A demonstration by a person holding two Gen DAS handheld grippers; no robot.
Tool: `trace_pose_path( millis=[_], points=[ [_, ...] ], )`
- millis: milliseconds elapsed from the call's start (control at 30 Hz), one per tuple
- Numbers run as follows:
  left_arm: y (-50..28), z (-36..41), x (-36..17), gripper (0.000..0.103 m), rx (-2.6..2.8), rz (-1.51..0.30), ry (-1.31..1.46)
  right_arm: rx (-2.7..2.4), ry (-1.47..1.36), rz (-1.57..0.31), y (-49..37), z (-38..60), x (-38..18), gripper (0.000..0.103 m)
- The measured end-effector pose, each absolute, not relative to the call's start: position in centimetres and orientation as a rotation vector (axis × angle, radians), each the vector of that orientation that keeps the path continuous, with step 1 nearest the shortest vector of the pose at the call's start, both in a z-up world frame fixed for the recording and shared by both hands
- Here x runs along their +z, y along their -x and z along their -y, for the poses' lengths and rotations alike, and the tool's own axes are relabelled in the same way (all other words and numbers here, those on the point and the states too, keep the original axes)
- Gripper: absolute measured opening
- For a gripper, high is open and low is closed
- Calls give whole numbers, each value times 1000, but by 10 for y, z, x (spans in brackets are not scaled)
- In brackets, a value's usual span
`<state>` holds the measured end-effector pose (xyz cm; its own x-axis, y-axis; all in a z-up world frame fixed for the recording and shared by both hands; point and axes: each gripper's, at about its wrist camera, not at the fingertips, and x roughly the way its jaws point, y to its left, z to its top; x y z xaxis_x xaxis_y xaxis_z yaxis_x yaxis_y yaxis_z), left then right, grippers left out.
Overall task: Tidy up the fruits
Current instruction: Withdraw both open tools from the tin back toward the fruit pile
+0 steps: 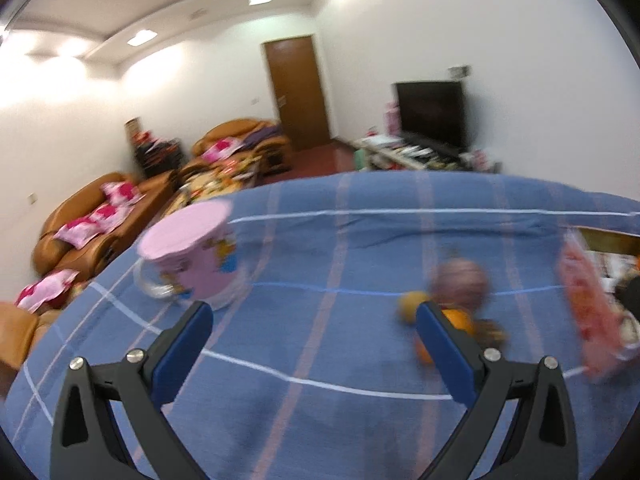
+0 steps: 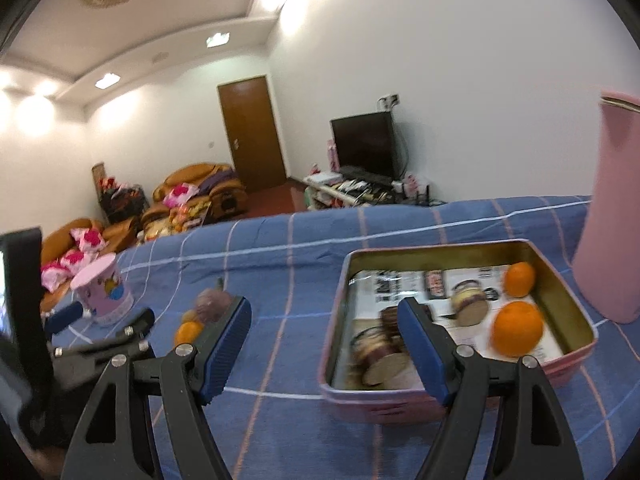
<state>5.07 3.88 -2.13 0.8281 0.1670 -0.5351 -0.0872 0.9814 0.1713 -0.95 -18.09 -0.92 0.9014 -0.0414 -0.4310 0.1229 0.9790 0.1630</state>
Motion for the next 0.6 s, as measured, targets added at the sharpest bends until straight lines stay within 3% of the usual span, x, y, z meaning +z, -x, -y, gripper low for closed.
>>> trace_pose_path(
  millis=[167,267,400,600],
  points=[
    [-69,-72,-29,103,270,-646,-109,-15,-138,-494,-8,154,-12,75],
    [-72,-85,-32,103,285,-672,-76,56,-124,-556,-23,138,-18,62],
    [-78,-88,-36,103,295,-702,-64,152,-136,-677,-48,124,-30,52],
    [-80,-86,-38,103,258,-722,-62,260,-212,-821,-79,116,-53,52]
  ],
)
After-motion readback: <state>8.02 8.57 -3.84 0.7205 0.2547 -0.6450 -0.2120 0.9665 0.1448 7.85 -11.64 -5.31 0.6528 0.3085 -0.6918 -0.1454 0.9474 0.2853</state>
